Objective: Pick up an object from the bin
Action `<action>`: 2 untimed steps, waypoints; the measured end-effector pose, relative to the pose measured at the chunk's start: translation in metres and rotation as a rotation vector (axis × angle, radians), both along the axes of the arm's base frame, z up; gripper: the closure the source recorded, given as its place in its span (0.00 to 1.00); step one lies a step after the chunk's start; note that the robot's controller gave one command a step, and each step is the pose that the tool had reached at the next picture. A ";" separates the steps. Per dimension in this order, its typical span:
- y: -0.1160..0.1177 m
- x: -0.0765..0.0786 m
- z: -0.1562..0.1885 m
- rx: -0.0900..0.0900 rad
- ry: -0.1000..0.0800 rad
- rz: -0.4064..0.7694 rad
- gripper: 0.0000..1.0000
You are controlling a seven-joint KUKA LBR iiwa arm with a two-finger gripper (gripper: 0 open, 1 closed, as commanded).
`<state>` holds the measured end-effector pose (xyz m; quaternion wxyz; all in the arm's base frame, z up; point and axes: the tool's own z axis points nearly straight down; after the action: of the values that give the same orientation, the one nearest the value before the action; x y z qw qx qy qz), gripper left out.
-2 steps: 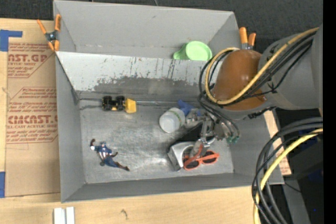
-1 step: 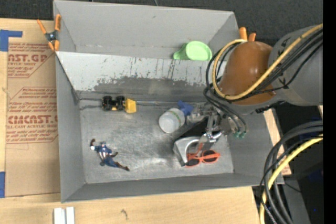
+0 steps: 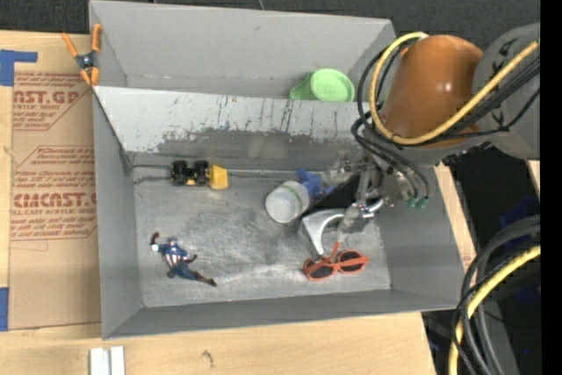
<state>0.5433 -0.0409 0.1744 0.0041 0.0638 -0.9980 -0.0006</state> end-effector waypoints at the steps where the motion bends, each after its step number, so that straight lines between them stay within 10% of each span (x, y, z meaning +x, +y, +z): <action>1: -0.017 -0.004 -0.004 -0.001 -0.021 -0.034 1.00; 2: -0.011 0.001 -0.006 0.001 0.016 -0.035 1.00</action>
Offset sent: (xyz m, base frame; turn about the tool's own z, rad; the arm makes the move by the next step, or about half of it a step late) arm 0.0344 0.0109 0.0745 -0.0248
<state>0.5443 -0.0515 0.1687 0.0119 0.0462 -0.9989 -0.0014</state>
